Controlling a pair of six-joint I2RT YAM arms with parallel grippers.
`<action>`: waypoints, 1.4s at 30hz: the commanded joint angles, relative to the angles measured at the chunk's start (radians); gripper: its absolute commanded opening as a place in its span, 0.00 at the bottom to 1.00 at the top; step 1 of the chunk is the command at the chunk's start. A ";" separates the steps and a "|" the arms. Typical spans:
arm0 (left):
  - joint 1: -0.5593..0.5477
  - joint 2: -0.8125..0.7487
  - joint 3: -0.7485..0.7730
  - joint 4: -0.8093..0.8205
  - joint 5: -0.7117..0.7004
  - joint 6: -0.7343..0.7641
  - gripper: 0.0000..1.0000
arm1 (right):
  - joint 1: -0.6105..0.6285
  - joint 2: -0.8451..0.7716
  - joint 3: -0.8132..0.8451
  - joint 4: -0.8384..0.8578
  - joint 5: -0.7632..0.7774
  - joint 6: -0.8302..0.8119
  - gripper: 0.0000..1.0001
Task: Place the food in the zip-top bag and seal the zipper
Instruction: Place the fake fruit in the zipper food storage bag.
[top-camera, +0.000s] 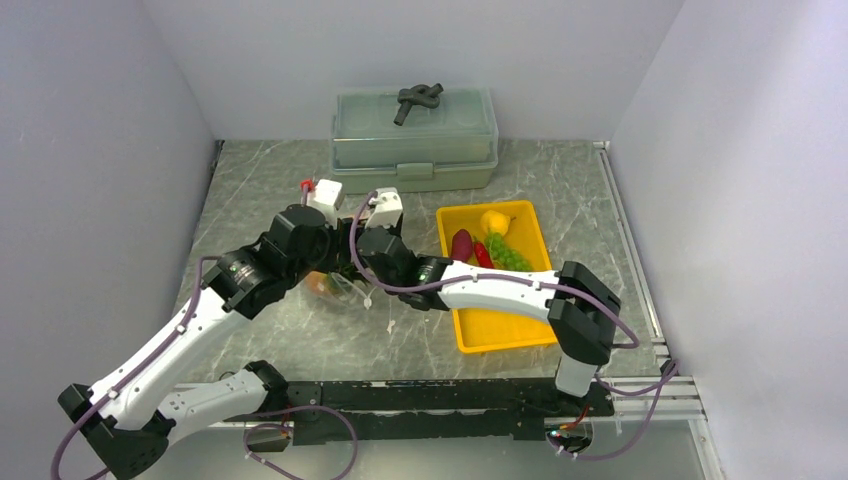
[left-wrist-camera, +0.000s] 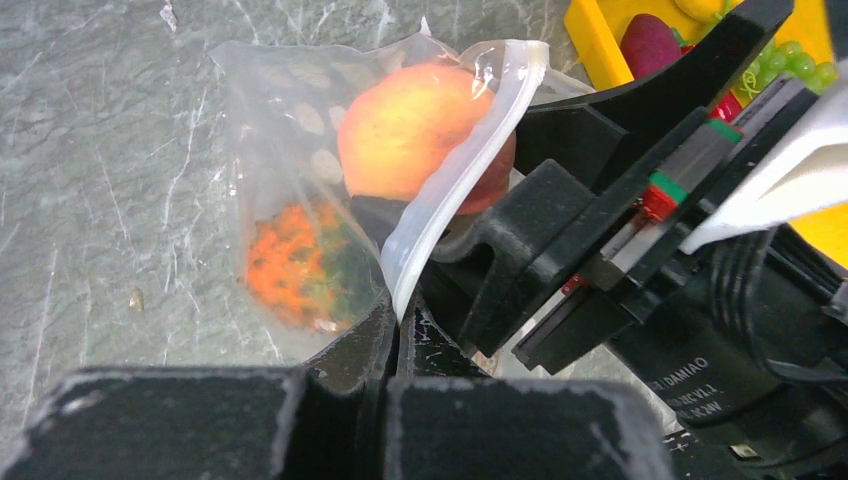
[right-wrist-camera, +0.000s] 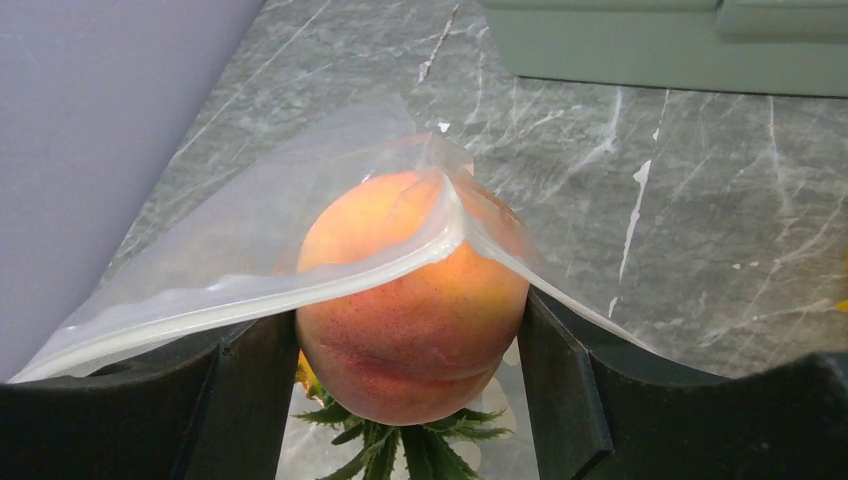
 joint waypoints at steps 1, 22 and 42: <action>0.005 -0.003 0.000 0.018 0.013 -0.002 0.00 | -0.012 0.010 0.022 0.088 0.022 0.028 0.75; 0.011 -0.005 0.001 0.015 0.006 -0.007 0.00 | -0.019 -0.068 -0.022 0.038 -0.025 0.056 0.99; 0.032 0.009 0.004 0.009 0.001 -0.014 0.00 | 0.017 -0.372 -0.151 -0.271 -0.156 0.115 0.90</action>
